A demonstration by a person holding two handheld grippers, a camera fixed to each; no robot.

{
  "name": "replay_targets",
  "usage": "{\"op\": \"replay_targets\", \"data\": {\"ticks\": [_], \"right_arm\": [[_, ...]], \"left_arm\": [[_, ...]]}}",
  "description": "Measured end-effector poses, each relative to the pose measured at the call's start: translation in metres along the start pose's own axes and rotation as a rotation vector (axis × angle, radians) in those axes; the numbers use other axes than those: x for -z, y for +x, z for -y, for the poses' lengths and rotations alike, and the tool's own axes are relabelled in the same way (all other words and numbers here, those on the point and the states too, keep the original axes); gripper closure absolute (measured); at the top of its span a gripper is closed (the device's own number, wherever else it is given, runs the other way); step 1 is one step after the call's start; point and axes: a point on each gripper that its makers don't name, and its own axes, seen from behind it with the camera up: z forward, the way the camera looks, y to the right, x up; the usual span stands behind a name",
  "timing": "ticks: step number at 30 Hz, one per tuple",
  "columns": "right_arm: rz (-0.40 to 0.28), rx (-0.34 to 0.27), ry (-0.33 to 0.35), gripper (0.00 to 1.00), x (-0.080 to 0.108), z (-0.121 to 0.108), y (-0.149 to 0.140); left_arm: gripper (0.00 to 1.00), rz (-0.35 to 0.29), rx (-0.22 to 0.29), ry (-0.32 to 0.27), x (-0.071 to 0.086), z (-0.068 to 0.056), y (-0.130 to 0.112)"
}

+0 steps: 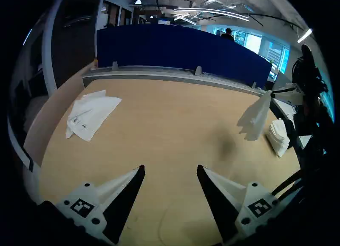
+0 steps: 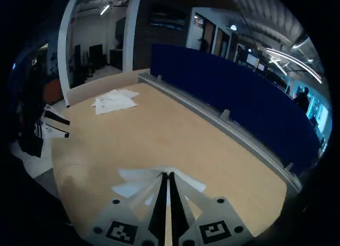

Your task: Fold towel

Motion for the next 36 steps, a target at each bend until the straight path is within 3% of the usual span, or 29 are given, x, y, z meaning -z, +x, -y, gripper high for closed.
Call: {"op": "replay_targets", "data": {"ticks": [19,36], "right_arm": [[0.045,-0.053,-0.150,0.96,0.059,-0.126,-0.047],[0.089,-0.106,-0.248,0.96,0.094,-0.207,-0.092]], "left_arm": [[0.09,0.010,-0.009,0.010,-0.006,-0.009,0.007],[0.09,0.019,-0.035,0.004,-0.015,-0.026,0.015]]}}
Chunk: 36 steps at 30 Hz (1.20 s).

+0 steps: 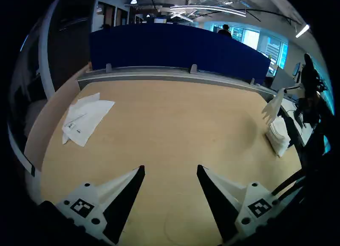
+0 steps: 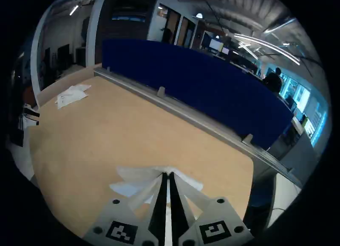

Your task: Fold towel

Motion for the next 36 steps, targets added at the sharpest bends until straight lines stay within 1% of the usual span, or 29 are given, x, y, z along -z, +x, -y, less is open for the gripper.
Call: {"op": "replay_targets", "data": {"ticks": [6,12,18,24,31,36], "right_arm": [[0.020,-0.006,-0.019,0.96,0.002,-0.019,-0.013],[0.023,-0.026,-0.030,0.96,0.006,-0.025,-0.023],[0.029,-0.050,-0.046,0.96,0.015,-0.030,-0.038],[0.051,-0.081,-0.074,0.96,0.029,-0.035,-0.067],[0.090,-0.135,-0.113,0.96,0.048,-0.042,-0.111],[0.115,-0.174,-0.132,0.96,0.058,-0.043,-0.140]], "left_arm": [[0.09,0.004,-0.010,-0.001,-0.001,-0.005,0.001],[0.09,0.005,-0.017,-0.006,-0.001,-0.012,0.004],[0.09,0.005,-0.027,-0.015,-0.001,-0.019,0.006],[0.09,0.006,-0.038,-0.021,0.000,-0.024,0.006],[0.09,0.008,-0.052,-0.029,-0.001,-0.029,0.005],[0.09,0.012,-0.066,-0.035,-0.002,-0.033,0.005]]}}
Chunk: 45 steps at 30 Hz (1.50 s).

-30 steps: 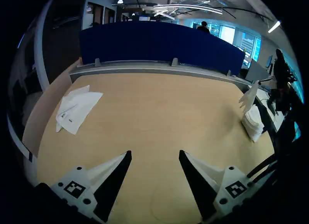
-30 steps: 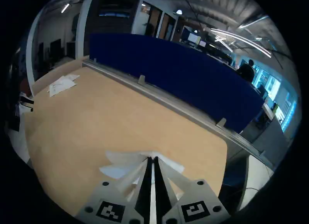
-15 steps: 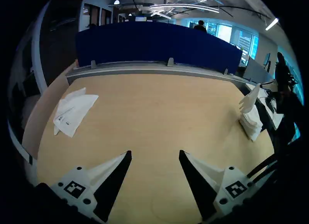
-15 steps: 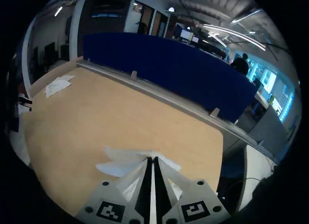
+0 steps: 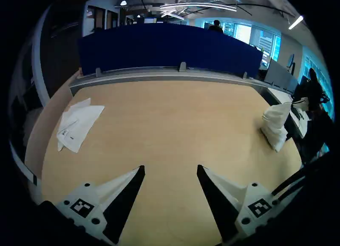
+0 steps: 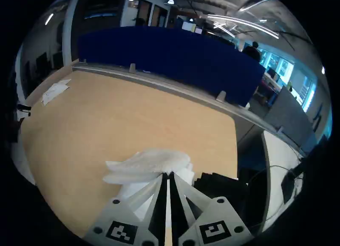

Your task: Fold towel

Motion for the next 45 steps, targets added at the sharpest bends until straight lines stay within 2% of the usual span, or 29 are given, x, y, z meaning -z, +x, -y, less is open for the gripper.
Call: {"op": "replay_targets", "data": {"ticks": [9,22,35,45], "right_arm": [[0.066,-0.052,-0.024,0.96,0.002,-0.002,-0.057],[0.139,-0.139,-0.036,0.96,-0.006,0.005,-0.121],[0.196,-0.201,-0.052,0.96,-0.029,0.012,-0.157],[0.198,-0.224,-0.065,0.96,-0.036,0.010,-0.160]], "left_arm": [[0.09,0.000,-0.015,-0.008,0.001,-0.009,0.002],[0.09,-0.003,-0.019,-0.005,0.006,-0.010,0.001],[0.09,-0.004,-0.020,0.002,0.010,-0.010,-0.001],[0.09,-0.004,-0.021,0.008,0.010,-0.008,-0.001]]}}
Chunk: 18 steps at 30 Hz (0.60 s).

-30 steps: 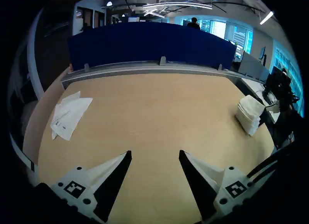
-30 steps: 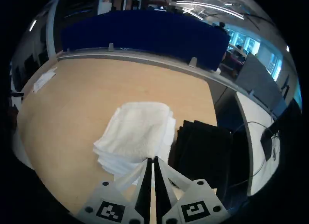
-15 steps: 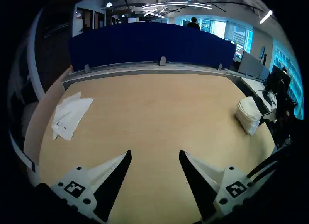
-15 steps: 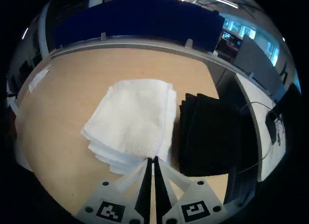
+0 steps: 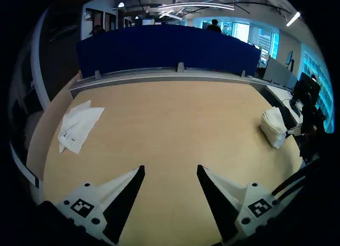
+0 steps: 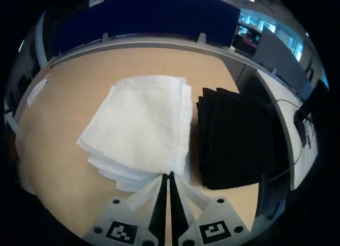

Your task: Fold towel

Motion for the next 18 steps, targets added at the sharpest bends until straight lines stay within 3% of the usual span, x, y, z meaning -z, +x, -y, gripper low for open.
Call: {"op": "replay_targets", "data": {"ticks": [9,18], "right_arm": [[-0.008,0.002,-0.012,0.95,0.0003,0.0006,0.0002],[-0.040,0.013,-0.031,0.86,0.0094,-0.0008,0.0032]], "left_arm": [[0.09,0.001,-0.008,-0.003,0.0002,-0.0029,-0.0013],[0.09,-0.006,0.000,-0.002,0.0032,-0.0003,0.0011]]}}
